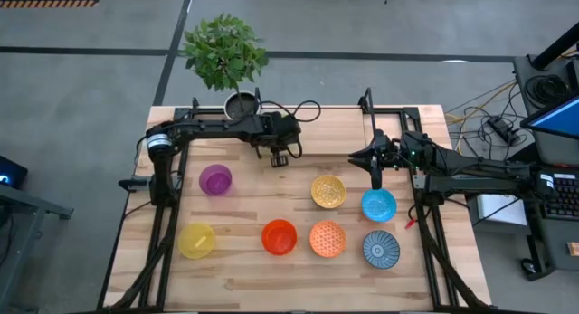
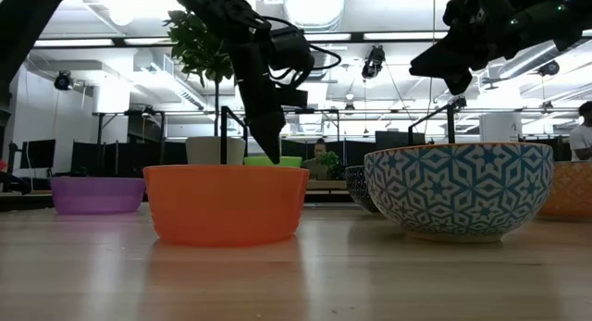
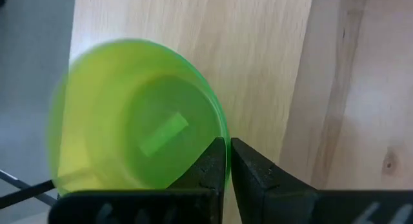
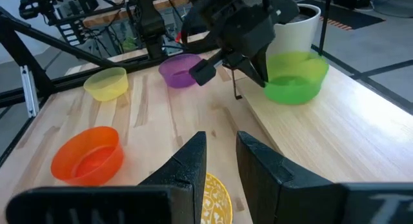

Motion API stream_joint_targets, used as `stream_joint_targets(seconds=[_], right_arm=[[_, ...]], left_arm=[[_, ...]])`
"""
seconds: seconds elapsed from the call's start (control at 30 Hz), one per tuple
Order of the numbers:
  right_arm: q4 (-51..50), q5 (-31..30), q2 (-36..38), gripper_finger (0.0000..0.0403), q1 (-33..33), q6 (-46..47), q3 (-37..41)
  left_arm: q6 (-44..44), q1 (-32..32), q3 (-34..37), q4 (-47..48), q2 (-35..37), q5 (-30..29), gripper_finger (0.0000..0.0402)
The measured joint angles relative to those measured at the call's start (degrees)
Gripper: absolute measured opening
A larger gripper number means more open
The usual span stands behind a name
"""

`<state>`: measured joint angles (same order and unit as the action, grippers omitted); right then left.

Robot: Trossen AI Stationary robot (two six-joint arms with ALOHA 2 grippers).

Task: Place and stack bowls onto a shelf
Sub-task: Put the green transparent bowl on the shelf, then put the yellow bowl on the shelf

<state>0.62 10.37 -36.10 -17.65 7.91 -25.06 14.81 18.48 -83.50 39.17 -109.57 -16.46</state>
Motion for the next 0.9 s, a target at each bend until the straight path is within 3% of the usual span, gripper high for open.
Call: stream_joint_targets(seconds=[0.47, 0.7, 0.9], right_arm=[[-0.24, 0.00, -0.04, 0.0075, -0.02, 0.00, 0.00], [-0.77, 0.05, -0.09, 0.0075, 0.00, 3.06, 0.00], [0.04, 0.54, -0.10, 0.0075, 1.39, 7.10, 0.00]], left_arm=[[1.10, -1.62, -2.05, -1.87, 2.94, -0.08, 0.0107], [-1.42, -7.75, -1.49, -1.79, 9.91, 0.56, 0.0108], [-1.60, -15.97, 3.17, -2.90, 18.53, 0.56, 0.0099]])
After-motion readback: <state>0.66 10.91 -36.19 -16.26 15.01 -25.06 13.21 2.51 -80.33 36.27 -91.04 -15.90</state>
